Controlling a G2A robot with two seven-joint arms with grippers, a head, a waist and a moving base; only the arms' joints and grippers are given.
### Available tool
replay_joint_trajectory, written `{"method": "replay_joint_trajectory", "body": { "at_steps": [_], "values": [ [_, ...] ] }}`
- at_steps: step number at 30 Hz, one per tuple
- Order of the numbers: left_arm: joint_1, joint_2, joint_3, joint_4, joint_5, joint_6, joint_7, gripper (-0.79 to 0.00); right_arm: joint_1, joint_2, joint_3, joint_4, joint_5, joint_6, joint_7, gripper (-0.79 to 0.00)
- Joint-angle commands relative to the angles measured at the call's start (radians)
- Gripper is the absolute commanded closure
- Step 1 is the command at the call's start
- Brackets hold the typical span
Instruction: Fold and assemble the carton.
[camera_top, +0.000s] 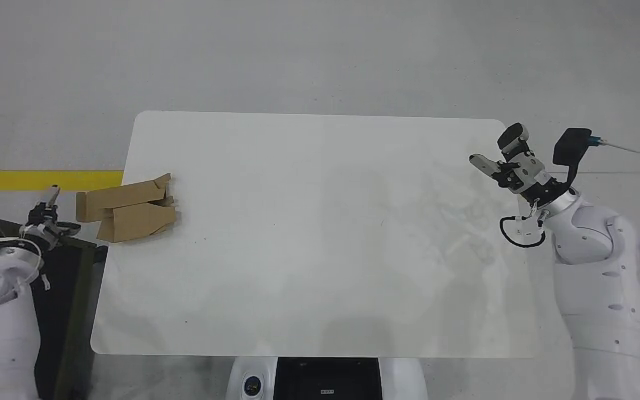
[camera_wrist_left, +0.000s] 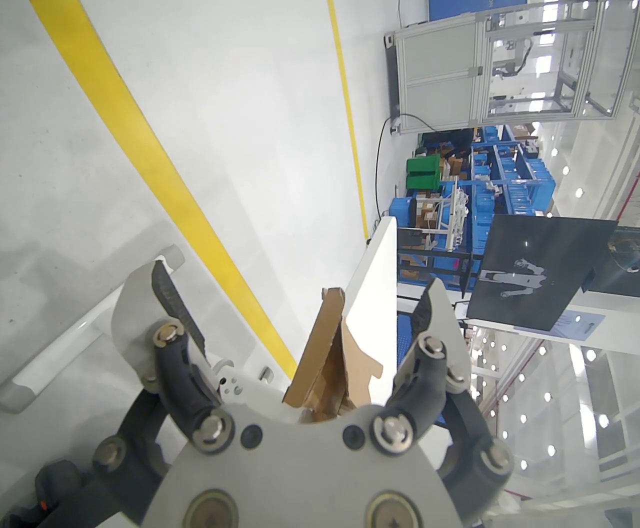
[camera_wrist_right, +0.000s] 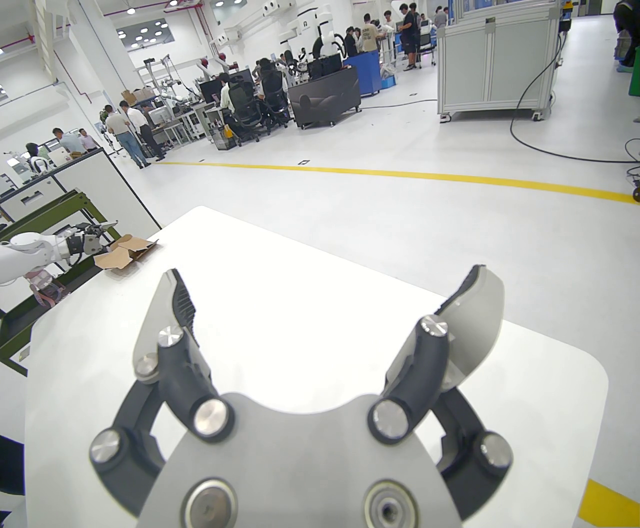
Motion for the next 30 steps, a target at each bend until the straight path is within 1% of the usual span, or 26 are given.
{"method": "replay_joint_trajectory", "body": {
  "at_steps": [1,11,12,13,14,15,17,30],
  "values": [
    [0.004,0.001,0.007,0.003,-0.006,-0.006,-0.030,-0.785,0.000,0.000,0.000,0.000,0.000,0.000,0.000,-0.785],
    [0.019,0.007,0.029,0.004,-0.031,-0.035,-0.131,-0.785,0.000,0.000,0.000,0.000,0.000,0.000,0.000,-0.785],
    [0.021,0.007,0.031,0.002,-0.035,-0.037,-0.134,-0.757,0.000,0.000,0.000,0.000,0.000,0.000,0.000,-0.785],
    [0.024,0.007,0.033,-0.002,-0.033,-0.038,-0.135,-0.573,0.000,0.000,0.000,0.000,0.000,0.000,0.000,-0.785],
    [0.029,0.009,0.039,-0.011,-0.015,-0.041,-0.133,-0.302,0.000,0.000,0.000,0.000,0.000,0.000,0.000,-0.785],
    [0.031,0.010,0.042,-0.015,-0.009,-0.041,-0.132,-0.191,0.000,0.000,0.000,0.000,0.000,0.000,0.000,-0.785],
    [0.035,0.010,0.046,-0.021,-0.019,-0.040,-0.135,0.000,0.000,0.000,0.000,0.000,0.000,0.000,0.000,-0.785],
    [0.061,0.013,0.038,-0.077,-0.112,-0.078,-0.178,0.000,0.000,0.000,0.000,0.000,0.000,0.000,0.000,-0.785]
  ]
}}
